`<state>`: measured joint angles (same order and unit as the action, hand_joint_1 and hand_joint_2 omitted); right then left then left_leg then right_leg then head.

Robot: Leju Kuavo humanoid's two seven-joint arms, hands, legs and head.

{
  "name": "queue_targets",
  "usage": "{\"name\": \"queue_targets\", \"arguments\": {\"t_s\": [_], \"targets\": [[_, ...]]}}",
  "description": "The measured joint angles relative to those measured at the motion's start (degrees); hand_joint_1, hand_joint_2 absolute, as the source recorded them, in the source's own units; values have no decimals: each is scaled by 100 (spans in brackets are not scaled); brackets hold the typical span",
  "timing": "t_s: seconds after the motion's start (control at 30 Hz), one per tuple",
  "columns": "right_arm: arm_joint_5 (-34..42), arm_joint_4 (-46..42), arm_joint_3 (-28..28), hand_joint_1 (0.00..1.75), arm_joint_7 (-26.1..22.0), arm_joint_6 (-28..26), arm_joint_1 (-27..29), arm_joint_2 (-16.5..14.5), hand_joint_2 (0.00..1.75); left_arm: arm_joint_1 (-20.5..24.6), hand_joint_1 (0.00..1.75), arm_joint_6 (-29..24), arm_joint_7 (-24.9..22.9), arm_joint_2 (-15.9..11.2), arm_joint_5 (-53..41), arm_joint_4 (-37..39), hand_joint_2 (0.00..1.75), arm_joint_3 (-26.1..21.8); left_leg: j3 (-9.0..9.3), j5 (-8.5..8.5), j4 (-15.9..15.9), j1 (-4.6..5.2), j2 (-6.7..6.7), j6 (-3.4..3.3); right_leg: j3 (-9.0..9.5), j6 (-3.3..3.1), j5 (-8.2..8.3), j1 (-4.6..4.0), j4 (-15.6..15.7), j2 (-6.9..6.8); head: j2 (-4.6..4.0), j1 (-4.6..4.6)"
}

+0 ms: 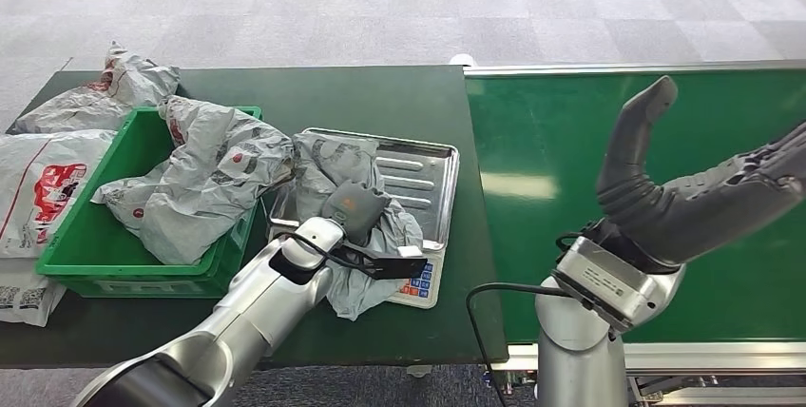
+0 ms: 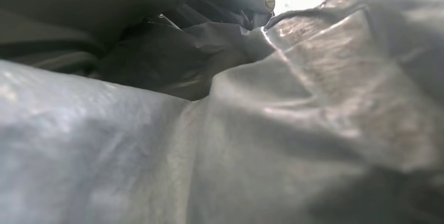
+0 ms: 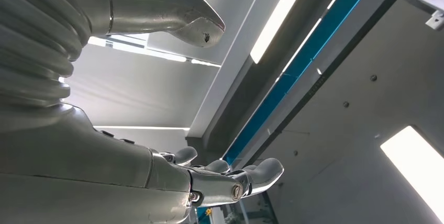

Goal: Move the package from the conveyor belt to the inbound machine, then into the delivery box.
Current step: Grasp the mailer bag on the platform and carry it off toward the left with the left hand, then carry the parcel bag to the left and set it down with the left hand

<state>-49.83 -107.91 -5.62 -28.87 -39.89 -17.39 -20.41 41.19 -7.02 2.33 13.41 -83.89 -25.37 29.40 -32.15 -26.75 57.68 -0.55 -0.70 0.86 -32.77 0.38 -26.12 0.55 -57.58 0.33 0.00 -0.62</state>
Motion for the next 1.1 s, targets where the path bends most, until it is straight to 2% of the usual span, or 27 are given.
{"name": "queue_targets", "arguments": {"t_s": [0.13, 0.2, 0.23, 0.33, 0.4, 0.47, 0.6, 0.67, 0.73, 0.8, 0.97, 1.03, 1.1], "targets": [[-1, 0, 1, 0, -4, 0, 0, 0, 175, -19, 175, -254, 22, -18, 0, -2, 175, 0, -9, 1, 0, 0, 0, 0, -9, 0, 0, 0, 0, -1, 0, 0], [-7, 0, 1, 0, -2, 0, 0, 0, 175, -49, 175, -583, 11, -25, 37, -47, 175, -9, -11, 1, 0, 0, 0, 0, -12, 0, 0, 0, 0, 0, 0, 0], [-15, -2, 1, 0, 2, 0, 1, 0, 175, -97, 175, -974, 16, -36, 123, -121, 175, -37, -14, 2, 1, 0, 1, 1, -16, 0, 1, 1, -1, 0, 0, -1], [-21, -14, 8, 0, 2, 0, 8, 0, 175, -410, 175, -2721, 246, -83, 655, -870, 175, -406, -36, 6, 2, 0, 4, 1, -42, 0, 4, 0, -3, 3, 0, -1], [38, -17, 19, 0, -59, -1, 16, 0, 175, -630, 175, -3315, 641, -81, 982, -1750, 175, -947, -47, 8, 3, 0, 11, 0, -55, 0, 5, 0, -3, 6, 0, 0], [132, -16, 41, 0, -165, -2, 26, 1, 175, -781, 175, -3393, 1309, -27, 1290, -2598, 175, -1665, -53, 7, 3, 0, 22, 0, -63, 0, 5, 0, -4, 15, 0, 0], [249, 6, 91, 0, -299, -2, 47, 3, 175, -913, 175, -3380, 3099, 255, 2232, -3898, 175, -3436, -64, 7, 2, -2, 32, 1, -78, -1, 5, -3, -5, 23, 0, -1], [261, 18, 113, 0, -307, -2, 57, 6, 175, -926, 175, -3379, 3552, 363, 2625, -4344, 175, -4204, -64, 7, 1, -3, 33, 1, -80, -2, 6, -5, -6, 26, 0, -2], [265, 26, 135, 0, -307, -2, 65, 8, 175, -952, 175, -3379, 3699, 432, 2768, -4660, 175, -4737, -66, 8, 1, -5, 25, 2, -79, -4, 5, -6, -6, 21, 0, -2], [266, 38, 146, 0, -308, -2, 68, 9, 175, -990, 175, -3379, 3741, 486, 2781, -4882, 175, -5069, -70, 9, 1, -5, 15, 2, -78, -4, 5, -7, -6, 13, 0, 0], [239, 48, 150, 0, -273, -2, 74, 9, 175, -1057, 175, -3379, 3777, 555, 2866, -5263, 175, -5507, -74, 10, 2, -4, 15, 2, -77, -4, 6, -2, -6, 13, 0, 0], [213, 50, 151, 0, -234, -2, 77, 9, 175, -1083, 175, -3379, 3776, 564, 2619, -5536, 175, -5706, -77, 10, 2, -4, 15, 2, -78, -4, 6, -3, -6, 13, 0, 0], [156, 53, 152, 0, -157, -2, 79, 9, 175, -1103, 175, -3376, 3586, 543, 1801, -5844, 175, -5996, -77, 9, 2, -2, 15, 2, -81, -4, 6, -2, -5, 15, 0, 1]]}}
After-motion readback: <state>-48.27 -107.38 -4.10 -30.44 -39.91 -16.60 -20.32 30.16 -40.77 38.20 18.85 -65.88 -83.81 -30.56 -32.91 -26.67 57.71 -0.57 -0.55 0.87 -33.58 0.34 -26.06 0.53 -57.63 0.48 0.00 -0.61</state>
